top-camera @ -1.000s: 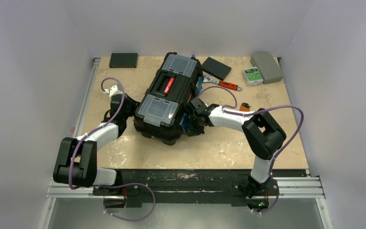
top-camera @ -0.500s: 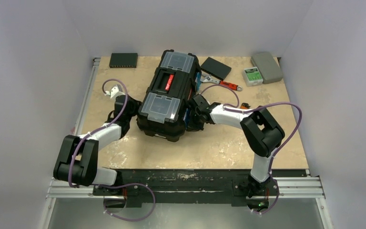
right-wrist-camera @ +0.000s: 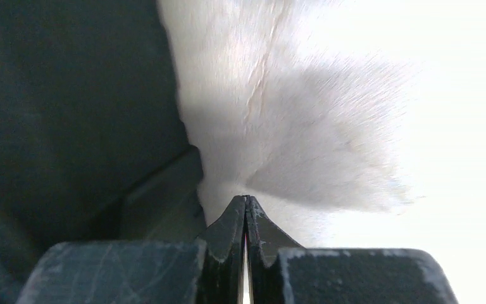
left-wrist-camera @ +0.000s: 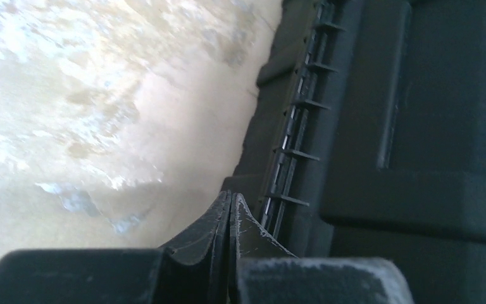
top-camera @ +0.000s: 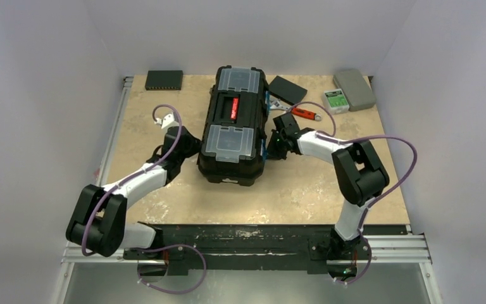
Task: Pack the tool kit
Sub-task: Close the toolbox at the center of the board.
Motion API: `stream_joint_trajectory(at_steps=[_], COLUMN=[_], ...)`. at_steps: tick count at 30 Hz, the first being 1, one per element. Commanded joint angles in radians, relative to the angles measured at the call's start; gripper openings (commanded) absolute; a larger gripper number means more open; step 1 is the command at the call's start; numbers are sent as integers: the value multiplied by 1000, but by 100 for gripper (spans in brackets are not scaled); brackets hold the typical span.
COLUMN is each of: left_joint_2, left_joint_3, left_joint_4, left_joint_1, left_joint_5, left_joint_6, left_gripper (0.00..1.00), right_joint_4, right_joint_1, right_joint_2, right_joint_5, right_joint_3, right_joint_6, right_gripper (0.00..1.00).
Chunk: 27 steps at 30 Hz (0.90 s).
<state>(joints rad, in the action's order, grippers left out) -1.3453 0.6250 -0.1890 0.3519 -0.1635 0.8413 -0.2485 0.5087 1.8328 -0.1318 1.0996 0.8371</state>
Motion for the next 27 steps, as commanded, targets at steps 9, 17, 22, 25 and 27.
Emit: stream_joint_trajectory(at_steps=[9, 17, 22, 25, 27], left_joint_2=[321, 646, 760, 806, 814], left_joint_3=[117, 115, -107, -234, -307], left_joint_4=[586, 742, 483, 272, 117], left_joint_1=[17, -44, -42, -42, -42], left_joint_5=[269, -117, -180, -257, -281], left_joint_6=[-161, -268, -293, -387, -494], left_gripper=[10, 63, 99, 100, 100], right_joint_4=[26, 295, 603, 675, 757], right_joint_1=[-42, -48, -47, -47, -50], right_joint_2=[-473, -877, -1150, -1221, -1230], right_joint_5=[208, 480, 395, 492, 587], right_joint_3=[30, -348, -680, -791, -855], right_joint_6=[-187, -461, -802, -814, -861], right_gripper=[0, 26, 82, 84, 85])
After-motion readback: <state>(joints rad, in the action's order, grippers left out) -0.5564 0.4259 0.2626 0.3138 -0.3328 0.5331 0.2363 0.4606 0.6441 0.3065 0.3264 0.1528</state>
